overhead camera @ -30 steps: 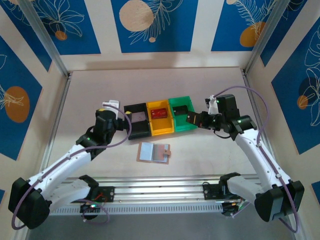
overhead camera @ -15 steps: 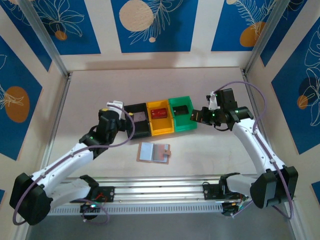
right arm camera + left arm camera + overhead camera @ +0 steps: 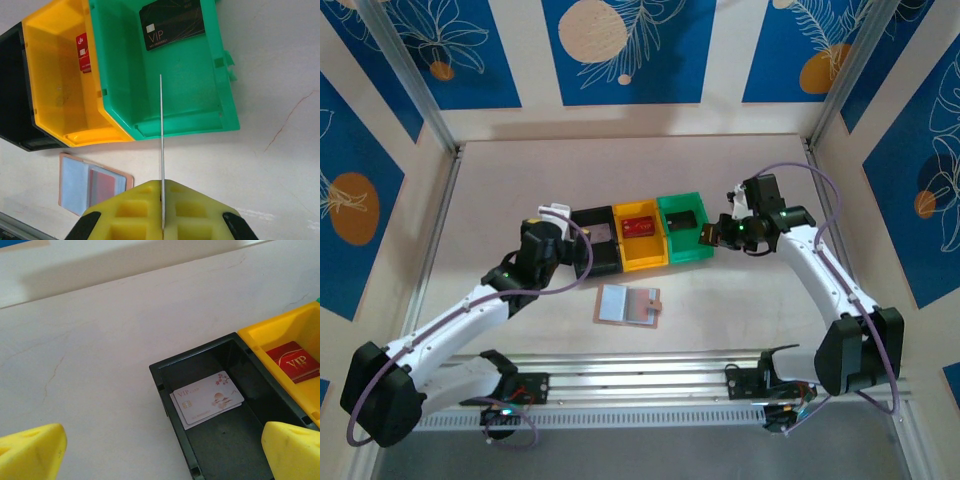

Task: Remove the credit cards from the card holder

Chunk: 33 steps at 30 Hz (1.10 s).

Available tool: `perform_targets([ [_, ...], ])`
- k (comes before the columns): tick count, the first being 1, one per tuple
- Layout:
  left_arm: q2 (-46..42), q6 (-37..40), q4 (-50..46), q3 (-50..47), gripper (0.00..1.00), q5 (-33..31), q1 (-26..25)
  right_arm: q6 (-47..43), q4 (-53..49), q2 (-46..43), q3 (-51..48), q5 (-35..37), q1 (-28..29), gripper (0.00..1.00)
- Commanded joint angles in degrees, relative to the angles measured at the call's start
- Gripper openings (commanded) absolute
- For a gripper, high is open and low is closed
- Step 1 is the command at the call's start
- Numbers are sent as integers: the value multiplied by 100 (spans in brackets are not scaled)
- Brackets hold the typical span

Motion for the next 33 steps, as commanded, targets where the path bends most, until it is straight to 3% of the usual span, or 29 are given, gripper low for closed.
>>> perform_targets([
  [1,52,136,23,75,100,-92,-54,-65,114,43,164,-117,-19,0],
  [33,331,227,123,57,100,-148,-53,-134,-35,865,556,502,420,0],
])
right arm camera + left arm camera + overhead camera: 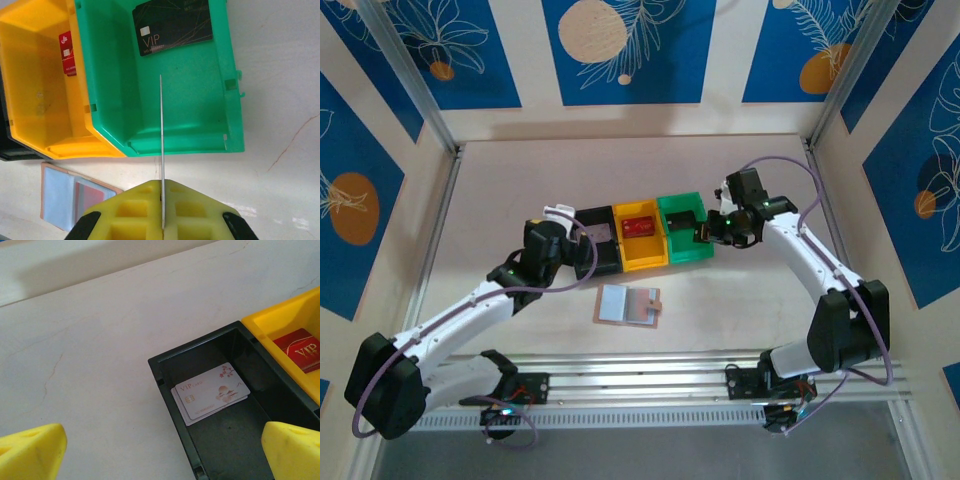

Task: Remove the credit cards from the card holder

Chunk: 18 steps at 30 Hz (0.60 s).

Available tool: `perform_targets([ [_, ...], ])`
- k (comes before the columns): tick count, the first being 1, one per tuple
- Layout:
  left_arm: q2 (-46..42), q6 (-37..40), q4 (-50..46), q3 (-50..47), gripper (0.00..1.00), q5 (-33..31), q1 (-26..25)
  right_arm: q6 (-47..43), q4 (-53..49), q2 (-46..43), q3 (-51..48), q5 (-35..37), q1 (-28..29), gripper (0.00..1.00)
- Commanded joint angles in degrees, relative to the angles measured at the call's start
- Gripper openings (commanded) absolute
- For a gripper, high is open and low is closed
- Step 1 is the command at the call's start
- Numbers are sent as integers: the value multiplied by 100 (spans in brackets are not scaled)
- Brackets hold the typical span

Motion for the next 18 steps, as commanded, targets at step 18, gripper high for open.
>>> perform_targets([
  [18,105,76,29,89,100,-21,-47,-210,-18,1029,920,-144,222,0],
])
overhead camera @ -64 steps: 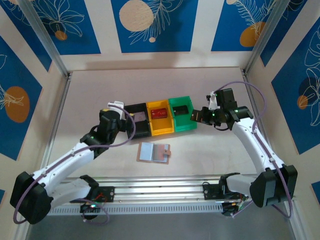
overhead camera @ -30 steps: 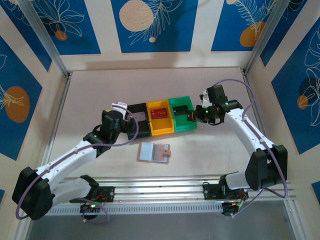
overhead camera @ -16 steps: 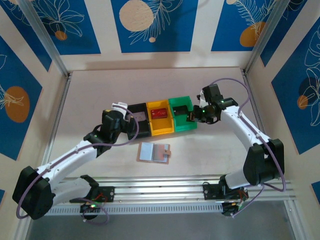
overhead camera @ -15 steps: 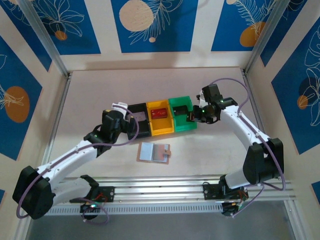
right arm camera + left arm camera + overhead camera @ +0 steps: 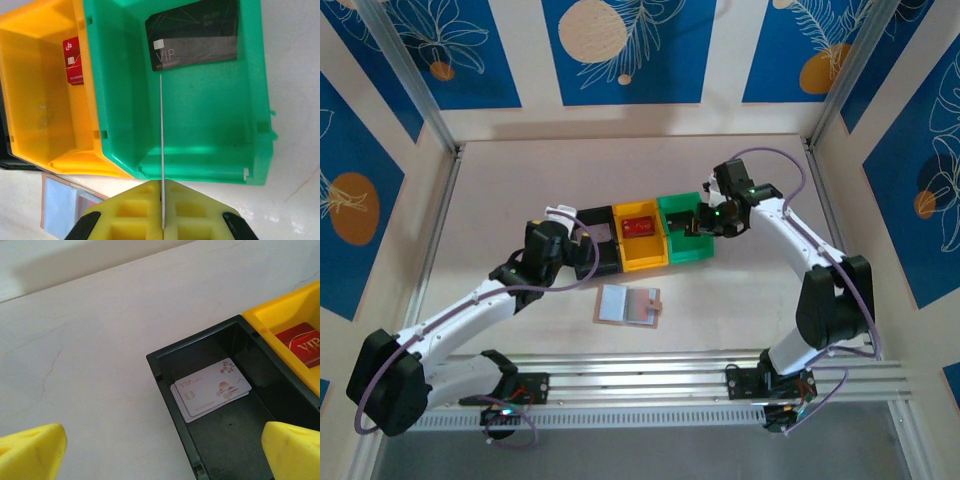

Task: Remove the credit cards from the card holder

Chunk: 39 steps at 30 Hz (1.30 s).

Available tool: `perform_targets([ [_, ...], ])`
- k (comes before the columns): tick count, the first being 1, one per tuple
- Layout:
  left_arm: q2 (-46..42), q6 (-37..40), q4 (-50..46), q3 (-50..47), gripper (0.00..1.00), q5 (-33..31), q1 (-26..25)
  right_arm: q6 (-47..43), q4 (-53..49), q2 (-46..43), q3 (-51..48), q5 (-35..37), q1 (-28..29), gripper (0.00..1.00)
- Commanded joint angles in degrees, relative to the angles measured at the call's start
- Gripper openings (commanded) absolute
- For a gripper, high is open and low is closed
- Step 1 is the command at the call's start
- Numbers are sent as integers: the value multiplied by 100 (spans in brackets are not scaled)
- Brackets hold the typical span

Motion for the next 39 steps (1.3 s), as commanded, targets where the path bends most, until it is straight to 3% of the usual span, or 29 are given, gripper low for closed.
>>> perform_targets([
  [1,-16,72,25,88,100,-29,-47,-128,-76,240,317,-118,50,0],
  [39,-3,112,53,92,100,-11,-55,-685,-493,2450,2114,-462,105,0],
])
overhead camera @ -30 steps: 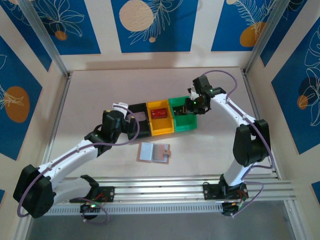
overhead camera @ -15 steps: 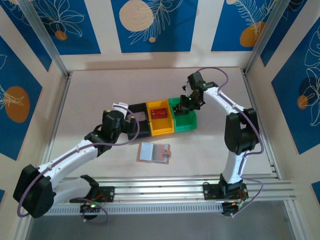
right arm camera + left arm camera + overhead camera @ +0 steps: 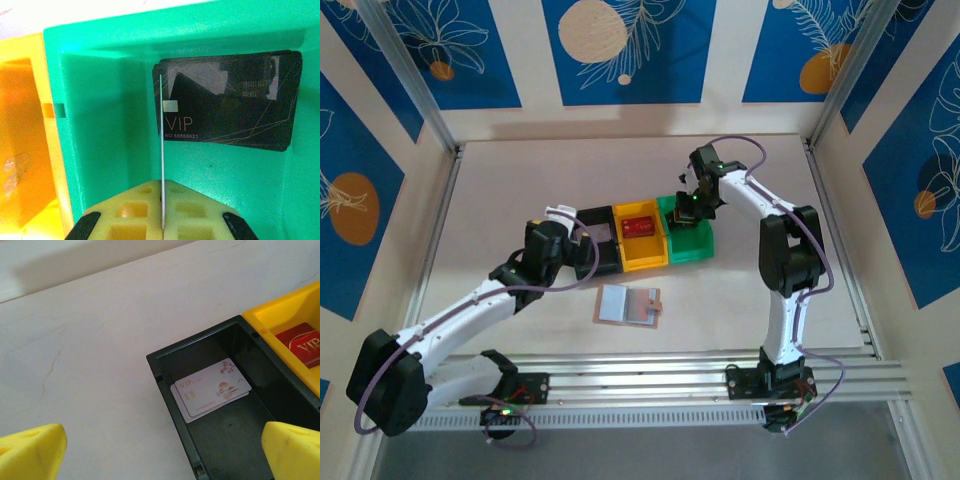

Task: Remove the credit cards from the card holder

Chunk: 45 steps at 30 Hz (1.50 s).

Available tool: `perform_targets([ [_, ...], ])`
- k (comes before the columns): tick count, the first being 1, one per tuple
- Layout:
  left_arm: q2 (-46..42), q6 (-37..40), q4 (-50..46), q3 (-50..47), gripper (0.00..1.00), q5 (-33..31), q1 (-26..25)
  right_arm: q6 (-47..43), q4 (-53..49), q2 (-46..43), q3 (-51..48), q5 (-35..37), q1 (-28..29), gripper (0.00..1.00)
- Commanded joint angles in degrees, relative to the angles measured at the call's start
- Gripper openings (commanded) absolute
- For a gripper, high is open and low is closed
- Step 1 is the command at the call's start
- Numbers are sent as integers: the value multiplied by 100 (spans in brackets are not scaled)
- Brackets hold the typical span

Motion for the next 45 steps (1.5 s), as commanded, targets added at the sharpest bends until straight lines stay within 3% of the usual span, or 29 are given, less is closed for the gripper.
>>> perform_targets([
  [1,3,110,51,96,100,1,-53,-140,-216,136,281,-183,20,0],
  [34,27,162,71,97,100,16,-55,-277,-700,941,1075,-74,-94,0],
  [45,44,159,51,104,100,37,-55,-238,-743,986,1135,-21,-95,10],
])
